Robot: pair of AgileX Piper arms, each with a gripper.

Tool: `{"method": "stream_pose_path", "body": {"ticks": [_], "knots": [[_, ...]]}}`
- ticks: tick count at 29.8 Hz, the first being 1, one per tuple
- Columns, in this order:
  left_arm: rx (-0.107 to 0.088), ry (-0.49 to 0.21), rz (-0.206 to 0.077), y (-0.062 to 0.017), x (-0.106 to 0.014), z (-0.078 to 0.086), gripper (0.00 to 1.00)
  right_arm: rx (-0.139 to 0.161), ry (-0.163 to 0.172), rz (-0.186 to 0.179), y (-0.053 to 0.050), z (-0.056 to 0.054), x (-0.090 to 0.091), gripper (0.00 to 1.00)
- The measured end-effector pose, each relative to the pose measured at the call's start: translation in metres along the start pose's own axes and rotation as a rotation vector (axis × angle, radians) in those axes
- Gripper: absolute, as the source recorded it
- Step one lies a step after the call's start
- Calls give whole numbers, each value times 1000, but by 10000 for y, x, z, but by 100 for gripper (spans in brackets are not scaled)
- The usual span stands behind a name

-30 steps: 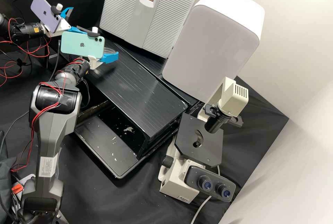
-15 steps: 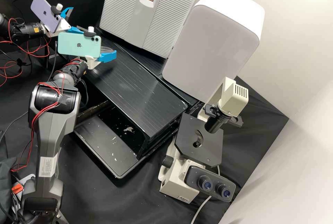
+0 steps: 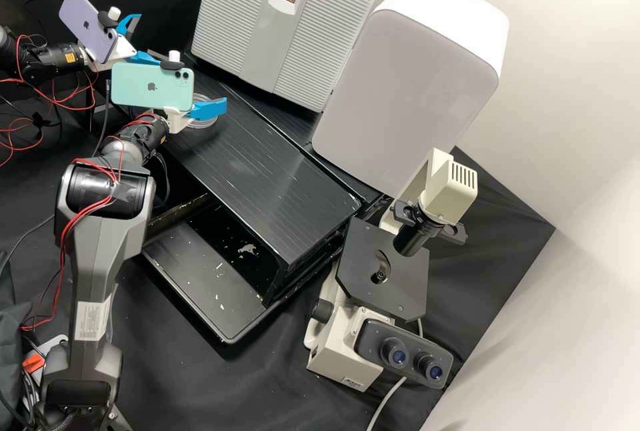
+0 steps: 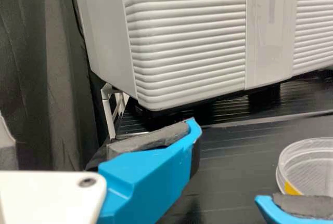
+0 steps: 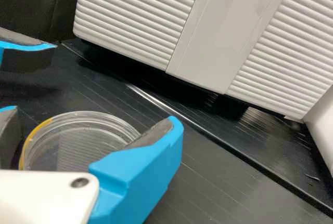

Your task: Slide the petri dish to the left

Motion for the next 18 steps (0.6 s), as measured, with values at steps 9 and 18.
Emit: {"method": "stream_pose_path", "body": {"ticks": [9, 18], "knots": [[0, 0, 0, 0, 0, 0, 100, -3, -6, 7, -3, 22, -27, 100], [0, 0, 0, 0, 0, 0, 100, -14, -3, 26, 0, 114, -228, 100]]}}
